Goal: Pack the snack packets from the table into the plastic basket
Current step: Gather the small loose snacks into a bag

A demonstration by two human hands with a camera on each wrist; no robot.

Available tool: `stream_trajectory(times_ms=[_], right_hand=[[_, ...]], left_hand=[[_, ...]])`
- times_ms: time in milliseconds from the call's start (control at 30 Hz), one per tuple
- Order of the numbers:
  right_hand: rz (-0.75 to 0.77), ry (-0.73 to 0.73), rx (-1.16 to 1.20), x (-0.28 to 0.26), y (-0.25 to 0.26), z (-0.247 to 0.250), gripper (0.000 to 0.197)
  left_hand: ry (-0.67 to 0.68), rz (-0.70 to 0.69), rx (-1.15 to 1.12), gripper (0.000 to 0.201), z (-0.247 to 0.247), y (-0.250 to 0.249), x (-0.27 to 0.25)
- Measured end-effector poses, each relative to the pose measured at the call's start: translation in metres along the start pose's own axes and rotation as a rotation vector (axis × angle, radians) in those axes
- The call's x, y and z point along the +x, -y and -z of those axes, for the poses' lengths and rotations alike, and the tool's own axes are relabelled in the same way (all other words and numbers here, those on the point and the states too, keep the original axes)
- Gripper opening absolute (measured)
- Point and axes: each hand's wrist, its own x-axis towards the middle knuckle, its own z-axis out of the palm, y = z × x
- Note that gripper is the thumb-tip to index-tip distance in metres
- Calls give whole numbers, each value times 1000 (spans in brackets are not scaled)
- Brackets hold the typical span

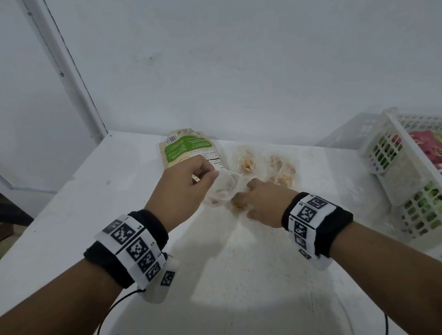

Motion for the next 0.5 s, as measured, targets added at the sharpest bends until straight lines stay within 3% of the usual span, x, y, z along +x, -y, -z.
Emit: stream_trajectory(times_ms=[300, 433, 500], right_hand=[[-1, -62, 28, -6, 1, -1, 42], [-1, -105, -63, -16, 0, -1, 48], [4, -60, -61, -20, -3, 0, 60]], left_hand=[[2, 9, 26, 15, 1, 3, 0], [11, -5, 39, 15, 1, 2, -2], [14, -7, 46, 15, 0, 2, -3]])
